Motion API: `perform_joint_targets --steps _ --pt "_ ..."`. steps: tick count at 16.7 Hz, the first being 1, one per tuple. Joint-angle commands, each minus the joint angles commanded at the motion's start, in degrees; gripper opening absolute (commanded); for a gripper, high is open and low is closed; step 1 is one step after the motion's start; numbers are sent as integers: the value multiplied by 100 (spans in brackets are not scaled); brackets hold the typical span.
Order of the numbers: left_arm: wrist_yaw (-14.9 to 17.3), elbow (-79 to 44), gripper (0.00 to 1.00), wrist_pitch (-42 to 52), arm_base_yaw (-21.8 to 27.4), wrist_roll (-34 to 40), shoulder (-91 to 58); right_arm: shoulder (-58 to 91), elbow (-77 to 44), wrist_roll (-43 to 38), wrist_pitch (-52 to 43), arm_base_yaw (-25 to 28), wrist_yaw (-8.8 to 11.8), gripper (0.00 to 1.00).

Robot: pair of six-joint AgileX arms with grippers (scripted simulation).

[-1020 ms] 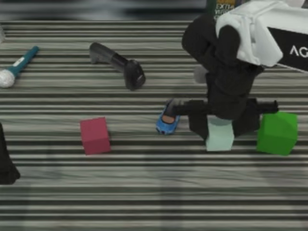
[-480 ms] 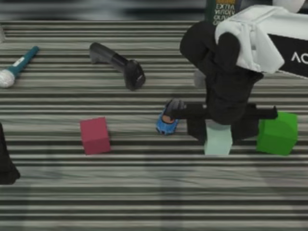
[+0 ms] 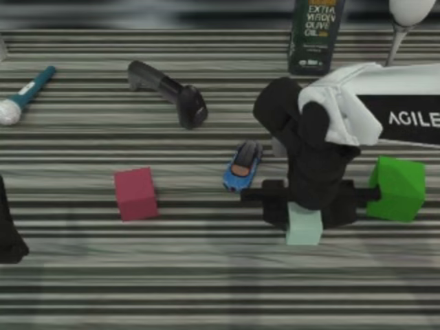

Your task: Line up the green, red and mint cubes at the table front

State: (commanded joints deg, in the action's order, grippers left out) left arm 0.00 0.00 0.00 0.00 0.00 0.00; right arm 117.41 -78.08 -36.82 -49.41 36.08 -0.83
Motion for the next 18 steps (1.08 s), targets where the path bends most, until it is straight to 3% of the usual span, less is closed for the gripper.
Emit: perform_joint_targets --steps 3,16,18 --pt "0 0 100 0 0 0 0 0 1 0 1 0 0 0" --pt "0 0 100 0 0 0 0 0 1 0 1 0 0 98" --pt "0 0 100 0 0 0 0 0 1 0 1 0 0 100"
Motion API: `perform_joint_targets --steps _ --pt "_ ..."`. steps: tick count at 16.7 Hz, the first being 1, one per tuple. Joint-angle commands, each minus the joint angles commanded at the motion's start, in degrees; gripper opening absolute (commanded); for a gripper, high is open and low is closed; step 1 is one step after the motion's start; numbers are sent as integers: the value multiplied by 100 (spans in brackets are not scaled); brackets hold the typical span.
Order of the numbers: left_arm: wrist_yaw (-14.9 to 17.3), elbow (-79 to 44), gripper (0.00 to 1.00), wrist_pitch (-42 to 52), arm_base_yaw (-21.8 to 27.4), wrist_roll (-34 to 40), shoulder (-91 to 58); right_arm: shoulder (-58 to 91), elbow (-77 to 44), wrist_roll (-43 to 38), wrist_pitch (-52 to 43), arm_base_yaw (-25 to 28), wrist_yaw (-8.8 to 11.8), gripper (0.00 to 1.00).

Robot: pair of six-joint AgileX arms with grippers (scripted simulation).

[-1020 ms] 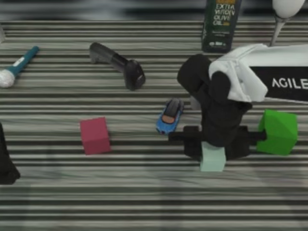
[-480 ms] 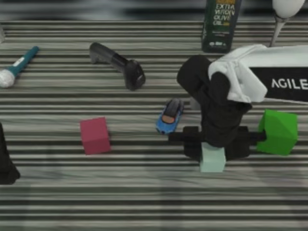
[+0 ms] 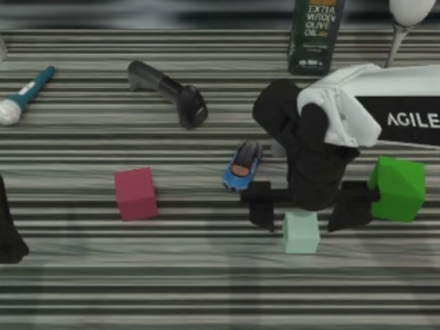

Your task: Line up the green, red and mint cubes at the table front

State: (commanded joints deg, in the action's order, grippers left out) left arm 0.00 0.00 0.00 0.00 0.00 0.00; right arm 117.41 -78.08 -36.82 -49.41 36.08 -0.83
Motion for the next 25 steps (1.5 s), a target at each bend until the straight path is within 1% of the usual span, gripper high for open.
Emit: perform_joint_targets --steps 9,15,17,22,25 --pt "0 0 100 0 0 0 0 -32 -85 -1 -100 2 -1 100" --pt "0 0 100 0 0 0 0 -420 -795 -9 -1266 43 4 100" --pt "0 0 100 0 0 0 0 -516 -917 2 -1432 50 4 100" --pt "4 -53 100 38 17 21 -53 -555 -856 26 -1389 33 6 100" --pt "19 -552 100 385 157 213 -562 -1090 -394 224 -1086 109 24 100"
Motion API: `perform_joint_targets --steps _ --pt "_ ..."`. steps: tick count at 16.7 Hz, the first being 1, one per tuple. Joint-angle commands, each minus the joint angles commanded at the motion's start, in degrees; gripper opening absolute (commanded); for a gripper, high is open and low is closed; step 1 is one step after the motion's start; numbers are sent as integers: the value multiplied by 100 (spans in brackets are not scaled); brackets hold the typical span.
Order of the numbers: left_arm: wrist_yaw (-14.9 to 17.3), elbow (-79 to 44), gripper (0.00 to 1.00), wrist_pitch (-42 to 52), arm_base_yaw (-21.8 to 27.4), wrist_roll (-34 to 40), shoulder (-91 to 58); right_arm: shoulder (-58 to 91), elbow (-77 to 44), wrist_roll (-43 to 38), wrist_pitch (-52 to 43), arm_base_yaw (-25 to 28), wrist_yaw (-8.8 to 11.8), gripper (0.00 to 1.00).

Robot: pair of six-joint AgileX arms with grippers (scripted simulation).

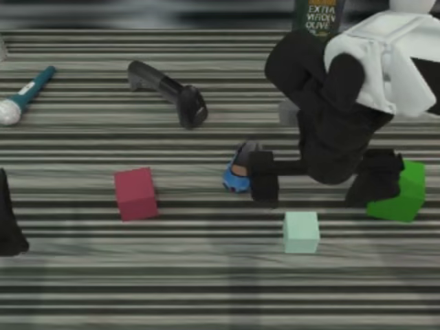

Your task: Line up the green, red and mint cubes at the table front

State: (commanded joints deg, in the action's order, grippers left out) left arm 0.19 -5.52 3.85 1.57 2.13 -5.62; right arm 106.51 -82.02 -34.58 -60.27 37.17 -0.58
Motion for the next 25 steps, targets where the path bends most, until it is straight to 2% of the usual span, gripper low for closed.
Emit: perform_joint_targets --steps 5,9,13,18,22,25 --pt "-7 -1706 100 1179 410 643 -2037 -2085 1637 651 1077 -47 52 100" --pt "-16 -3415 100 2433 826 1303 -4490 -4480 3472 1360 2277 -444 114 100" --pt "-7 -5108 100 3733 1263 1973 -6889 -6792 5310 2078 3502 -1177 158 100" --pt "4 -6953 100 5069 1730 2682 -9236 -9003 7086 2871 4889 -2389 131 100" --pt "-3 -8028 100 5764 1985 3077 -10548 -10206 7910 3296 5690 -3252 82 100" --pt "-9 -8442 100 6010 2079 3225 -11000 -10605 8175 3444 5996 -3620 61 100"
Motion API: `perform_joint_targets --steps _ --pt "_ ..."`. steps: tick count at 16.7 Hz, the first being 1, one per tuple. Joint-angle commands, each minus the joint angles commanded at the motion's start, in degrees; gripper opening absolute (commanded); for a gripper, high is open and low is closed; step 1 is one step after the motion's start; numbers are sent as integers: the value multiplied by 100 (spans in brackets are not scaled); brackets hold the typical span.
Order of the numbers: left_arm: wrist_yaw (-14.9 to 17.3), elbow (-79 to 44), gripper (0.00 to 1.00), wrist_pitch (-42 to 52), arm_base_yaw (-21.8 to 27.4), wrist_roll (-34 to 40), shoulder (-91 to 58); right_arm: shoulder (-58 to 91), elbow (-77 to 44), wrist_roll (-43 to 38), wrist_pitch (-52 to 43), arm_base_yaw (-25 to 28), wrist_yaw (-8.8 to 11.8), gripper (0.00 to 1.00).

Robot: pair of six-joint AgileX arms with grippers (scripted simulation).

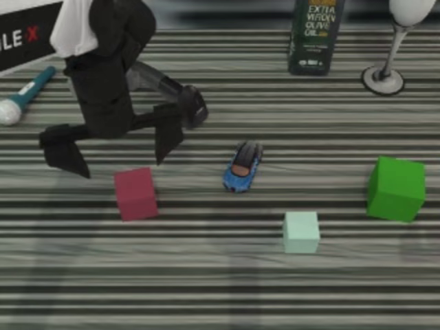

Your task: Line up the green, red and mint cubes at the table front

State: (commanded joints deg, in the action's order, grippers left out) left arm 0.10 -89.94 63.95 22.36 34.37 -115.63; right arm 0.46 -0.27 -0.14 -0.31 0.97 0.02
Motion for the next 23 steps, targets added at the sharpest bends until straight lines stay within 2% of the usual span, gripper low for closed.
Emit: perform_joint_targets --steps 7,15,20,23 --pt "0 33 100 -78 -13 3 -85 -45 27 14 31 -40 -2 100" --pt "4 980 100 -1682 -2 -5 -718 -45 27 14 31 -40 -2 100" --pt "5 1042 100 -1771 0 -4 -764 -45 27 14 31 -40 -2 100" --pt "5 1042 77 -1771 0 -4 -764 -45 27 14 31 -40 -2 100"
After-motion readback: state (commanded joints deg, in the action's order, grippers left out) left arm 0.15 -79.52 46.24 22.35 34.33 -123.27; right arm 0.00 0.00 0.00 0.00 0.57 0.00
